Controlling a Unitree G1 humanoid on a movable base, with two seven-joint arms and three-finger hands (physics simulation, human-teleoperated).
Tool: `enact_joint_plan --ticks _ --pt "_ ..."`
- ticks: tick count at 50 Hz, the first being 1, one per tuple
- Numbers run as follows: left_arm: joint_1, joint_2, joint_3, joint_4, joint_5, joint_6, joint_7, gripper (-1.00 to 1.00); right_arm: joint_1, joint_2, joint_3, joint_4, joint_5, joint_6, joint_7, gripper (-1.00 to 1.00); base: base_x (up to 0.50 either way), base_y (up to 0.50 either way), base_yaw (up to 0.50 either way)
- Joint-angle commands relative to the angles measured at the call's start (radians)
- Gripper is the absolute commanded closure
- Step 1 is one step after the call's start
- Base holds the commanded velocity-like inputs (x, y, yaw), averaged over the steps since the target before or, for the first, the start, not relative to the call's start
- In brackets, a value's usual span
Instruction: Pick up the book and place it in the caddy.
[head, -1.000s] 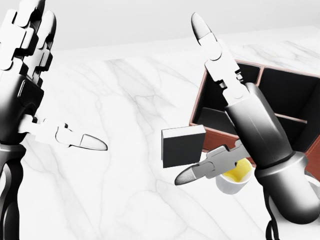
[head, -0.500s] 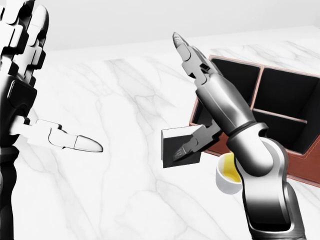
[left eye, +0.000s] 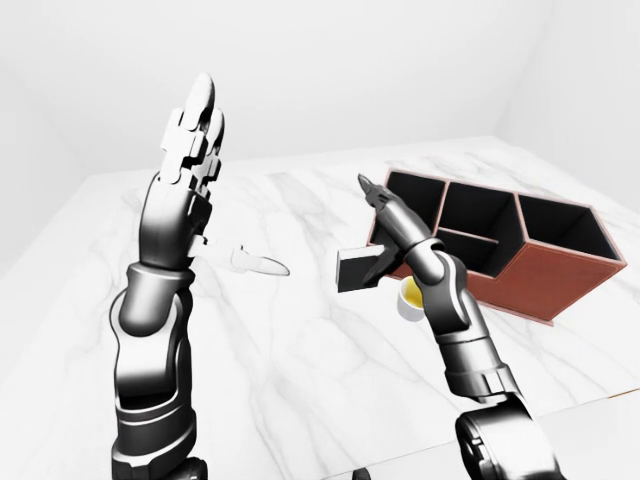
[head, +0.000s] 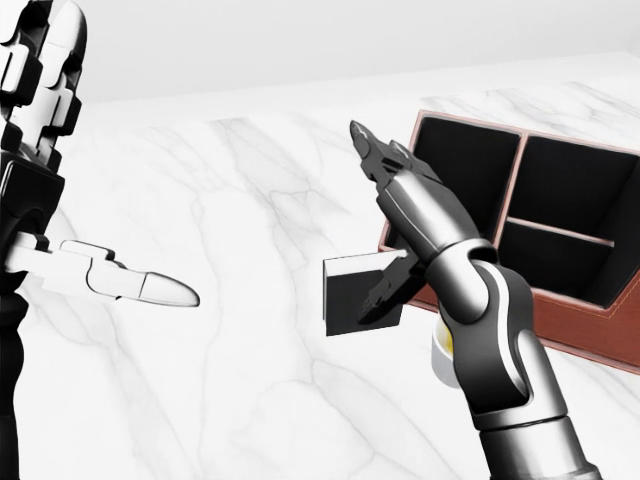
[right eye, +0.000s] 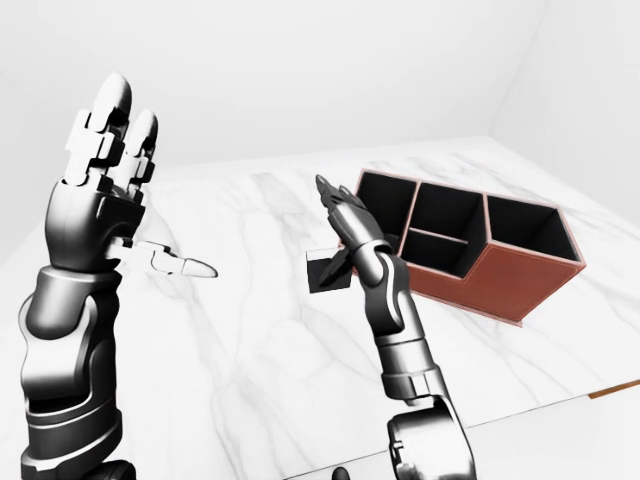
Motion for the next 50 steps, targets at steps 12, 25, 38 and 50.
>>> enact_joint_plan --ticks 12,25,38,50 --pt "0.015 -0.002 0.004 -0.024 -0.012 0.000 -0.005 -1.00 -0.131 0.028 0.039 0.364 -0.148 0.000 -0.144 -1.00 0.00 0.00 0.00" --pt "0.030 0.002 0.018 -0.052 -0.032 0.000 -0.007 -1.00 -0.376 0.020 0.041 0.872 -0.142 -0.022 -0.341 -1.00 0.00 0.00 0.00" --pt "0.039 0.004 0.028 -0.089 -0.056 0.000 -0.005 -1.00 -0.447 0.063 0.079 1.078 -0.193 -0.071 -0.423 -1.00 0.00 0.00 0.00" --pt "0.042 0.007 0.036 -0.112 -0.077 0.000 -0.004 -1.00 -0.435 0.087 0.097 1.120 -0.271 -0.062 -0.422 -1.00 0.00 0.00 0.00"
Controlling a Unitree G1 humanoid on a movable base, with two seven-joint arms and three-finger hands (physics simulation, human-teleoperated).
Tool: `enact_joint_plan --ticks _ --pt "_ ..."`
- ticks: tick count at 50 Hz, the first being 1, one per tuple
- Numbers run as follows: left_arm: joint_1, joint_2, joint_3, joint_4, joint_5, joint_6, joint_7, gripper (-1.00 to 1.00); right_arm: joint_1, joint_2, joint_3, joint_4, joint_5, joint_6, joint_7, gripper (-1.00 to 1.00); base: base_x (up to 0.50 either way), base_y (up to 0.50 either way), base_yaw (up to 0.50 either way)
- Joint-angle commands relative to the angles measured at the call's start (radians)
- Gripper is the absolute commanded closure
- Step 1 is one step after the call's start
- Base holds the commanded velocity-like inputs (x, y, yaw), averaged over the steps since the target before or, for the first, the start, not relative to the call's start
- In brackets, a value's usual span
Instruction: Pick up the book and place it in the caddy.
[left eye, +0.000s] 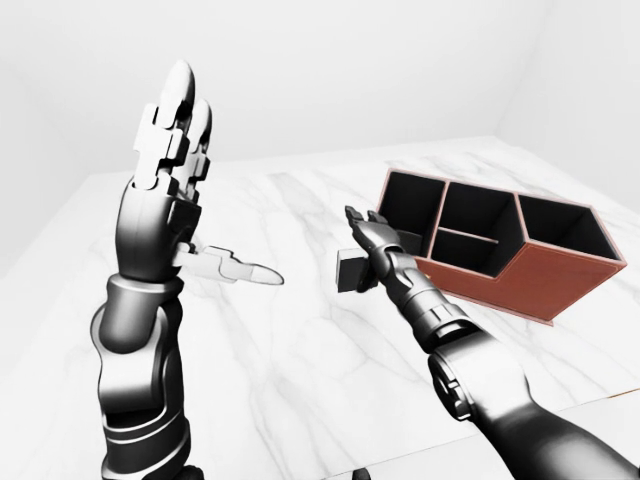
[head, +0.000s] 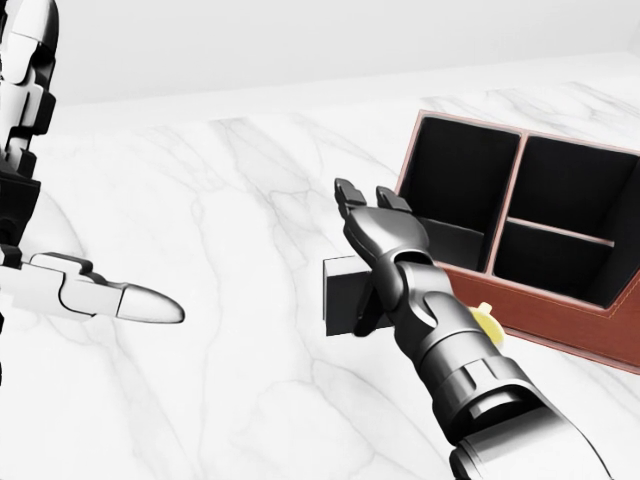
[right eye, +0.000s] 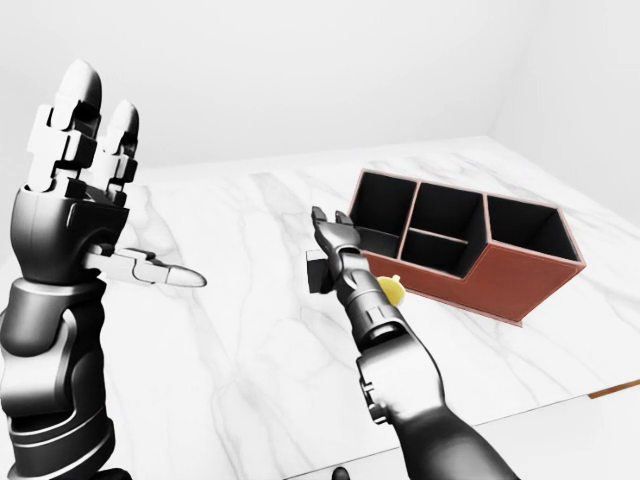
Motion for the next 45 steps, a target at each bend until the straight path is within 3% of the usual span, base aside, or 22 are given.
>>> enact_joint_plan --ticks 1,15,24,42,43,45 --pt "0.004 0.003 0.009 -0.028 -0.022 0.000 0.000 -1.00 -0.011 0.025 0.018 0.087 -0.064 -0.002 -0.020 -1.00 0.00 0.00 0.00" --pt "0.024 0.010 0.029 -0.020 -0.044 0.000 -0.004 -1.00 -0.017 0.049 0.011 0.119 -0.103 0.019 0.004 -1.00 0.00 0.00 0.00" --pt "0.038 0.024 0.058 0.007 -0.067 0.000 -0.008 -1.00 -0.041 0.054 -0.010 0.141 -0.106 0.058 0.037 -1.00 0.00 0.00 0.00" --pt "0.063 0.041 0.092 -0.012 -0.113 0.000 -0.002 -1.00 -0.061 0.056 -0.042 0.157 -0.105 0.058 0.050 -1.00 0.00 0.00 0.00" --pt "0.064 0.041 0.095 -0.016 -0.116 0.000 -0.002 -1.00 -0.062 0.058 -0.052 0.157 -0.095 0.058 0.028 -0.93 0.00 0.00 0.00" --pt "0.066 0.042 0.097 -0.019 -0.120 0.000 -0.002 -1.00 -0.062 0.056 -0.046 0.157 -0.098 0.058 -0.005 -0.22 0.00 0.00 0.00"
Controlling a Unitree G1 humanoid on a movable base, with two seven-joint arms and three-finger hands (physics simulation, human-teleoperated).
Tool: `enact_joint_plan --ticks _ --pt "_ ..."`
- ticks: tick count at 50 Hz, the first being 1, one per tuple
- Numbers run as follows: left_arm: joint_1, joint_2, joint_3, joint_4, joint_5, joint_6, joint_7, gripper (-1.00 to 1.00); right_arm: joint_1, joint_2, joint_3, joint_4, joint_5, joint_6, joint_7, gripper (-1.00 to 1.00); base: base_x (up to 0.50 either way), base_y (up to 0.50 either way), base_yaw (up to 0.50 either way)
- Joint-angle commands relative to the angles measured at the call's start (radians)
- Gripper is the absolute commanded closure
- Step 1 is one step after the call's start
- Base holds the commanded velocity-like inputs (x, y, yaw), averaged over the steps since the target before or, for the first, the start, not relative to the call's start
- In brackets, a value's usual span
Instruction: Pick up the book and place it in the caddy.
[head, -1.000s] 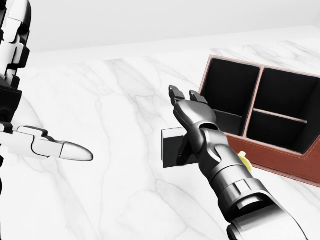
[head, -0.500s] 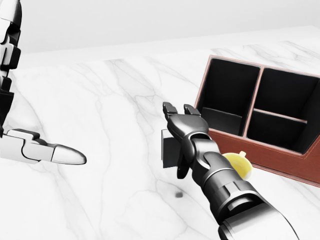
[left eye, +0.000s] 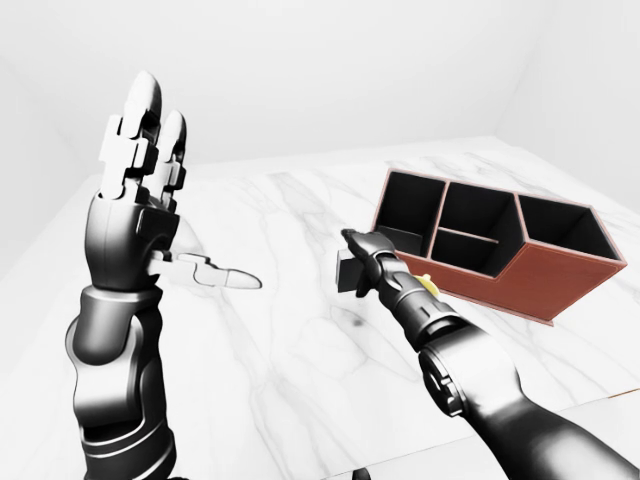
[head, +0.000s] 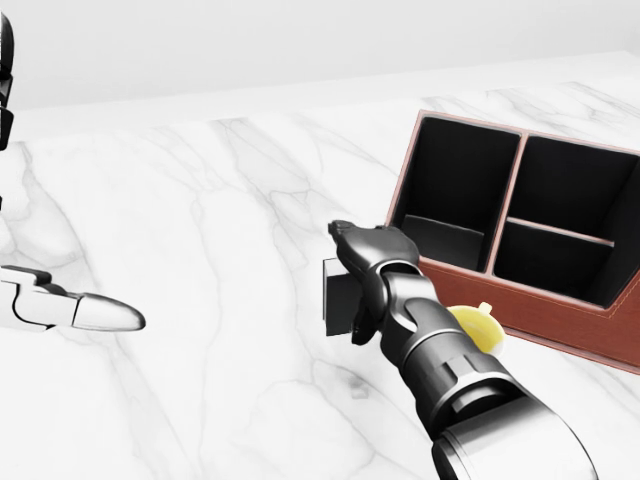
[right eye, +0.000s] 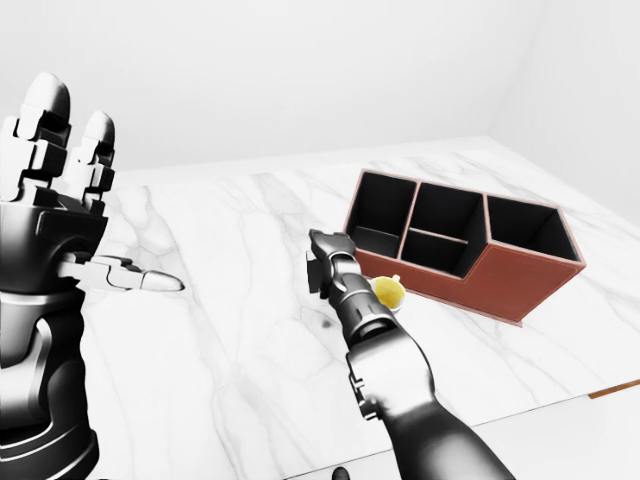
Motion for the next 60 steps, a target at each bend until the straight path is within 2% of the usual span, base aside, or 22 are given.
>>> enact_joint_plan --ticks 1,2,3,13,25,60 --pt "0.014 0.008 0.019 -0.018 -0.026 0.000 0.002 -1.00 -0.008 0.006 -0.015 0.007 0.005 0.000 -0.062 0.36 0.00 0.00 0.00" --pt "0.014 0.009 0.019 -0.018 -0.027 0.000 0.002 -1.00 -0.007 0.006 -0.012 0.008 0.003 0.000 -0.055 0.80 0.00 0.00 0.00" --pt "0.014 0.009 0.020 -0.019 -0.029 0.000 0.002 -1.00 -0.006 0.007 -0.010 0.008 0.001 0.000 -0.065 1.00 0.00 0.00 0.00" --pt "0.010 0.019 0.041 -0.003 -0.054 0.000 0.007 -1.00 -0.020 0.005 -0.016 0.007 0.011 0.000 -0.124 1.00 0.00 0.00 0.00" --pt "0.012 0.021 0.034 0.059 -0.064 0.000 0.012 -1.00 -0.023 0.003 -0.015 0.007 0.011 0.000 -0.139 1.00 0.00 0.00 0.00" --pt "0.026 0.024 0.045 0.021 -0.078 0.000 0.013 -1.00 -0.068 0.018 0.016 -0.029 0.010 0.000 -0.030 1.00 0.00 0.00 0.00"
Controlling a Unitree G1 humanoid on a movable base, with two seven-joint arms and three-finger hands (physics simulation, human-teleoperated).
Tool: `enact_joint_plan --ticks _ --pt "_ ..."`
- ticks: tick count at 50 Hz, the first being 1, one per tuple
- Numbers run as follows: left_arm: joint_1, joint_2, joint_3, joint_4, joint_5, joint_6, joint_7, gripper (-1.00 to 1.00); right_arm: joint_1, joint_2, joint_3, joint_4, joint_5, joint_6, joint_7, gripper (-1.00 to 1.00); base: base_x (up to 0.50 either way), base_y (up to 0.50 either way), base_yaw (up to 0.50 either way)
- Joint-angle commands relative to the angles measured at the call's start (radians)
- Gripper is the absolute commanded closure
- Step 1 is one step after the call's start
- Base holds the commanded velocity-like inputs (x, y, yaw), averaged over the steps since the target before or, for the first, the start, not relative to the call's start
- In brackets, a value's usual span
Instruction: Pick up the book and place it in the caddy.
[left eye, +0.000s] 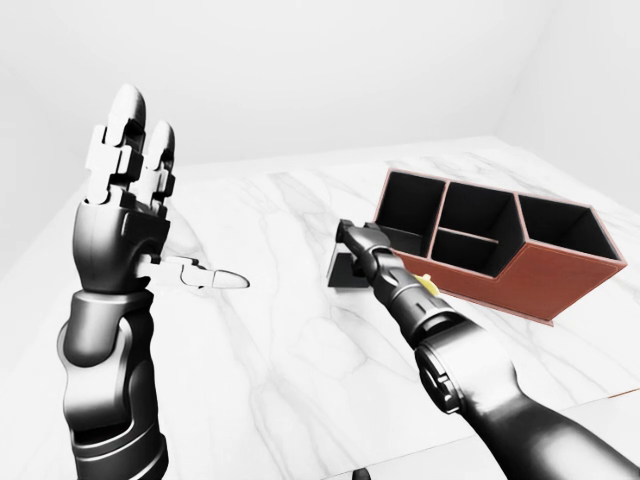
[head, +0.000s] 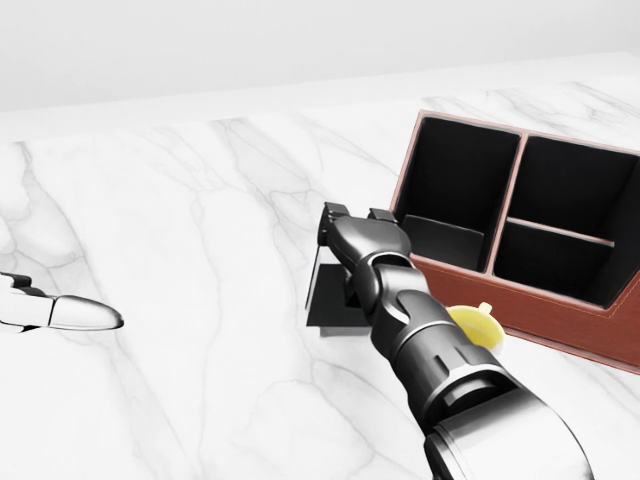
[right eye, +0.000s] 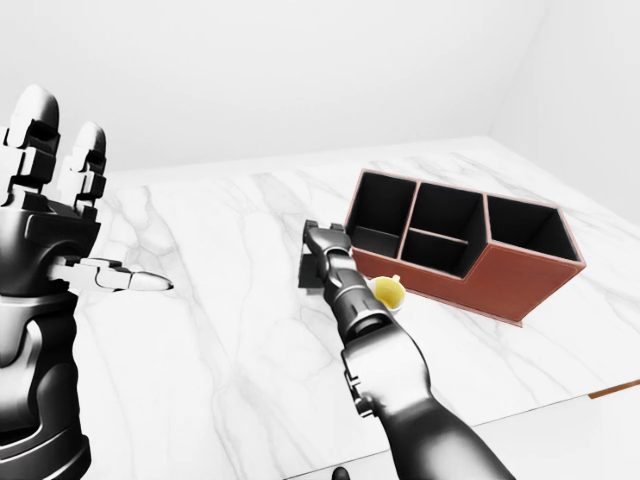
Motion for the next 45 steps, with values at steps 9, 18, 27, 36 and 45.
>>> enact_joint_plan --ticks 9,18,27,36,45 --pt "-0.011 0.006 0.005 -0.032 -0.006 0.000 0.009 -1.00 -0.051 -0.006 0.026 -0.067 -0.029 0.000 0.033 1.00 0.00 0.00 0.00" --pt "-0.012 0.011 0.010 -0.079 -0.013 0.000 0.013 -1.00 -0.073 -0.020 0.031 -0.109 -0.024 0.000 0.069 1.00 0.00 0.00 0.00" --pt "-0.014 0.014 0.021 -0.139 -0.026 0.000 0.019 -1.00 -0.075 -0.031 0.035 -0.179 -0.024 0.000 0.116 1.00 0.00 0.00 0.00" --pt "-0.016 0.015 0.020 -0.167 -0.026 0.000 0.024 -1.00 -0.057 -0.039 0.034 -0.283 -0.032 0.000 0.179 1.00 0.00 0.00 0.00" --pt "-0.026 0.016 0.019 -0.172 -0.026 0.000 0.026 -1.00 -0.027 -0.048 0.034 -0.402 -0.050 0.000 0.246 1.00 0.00 0.00 0.00"
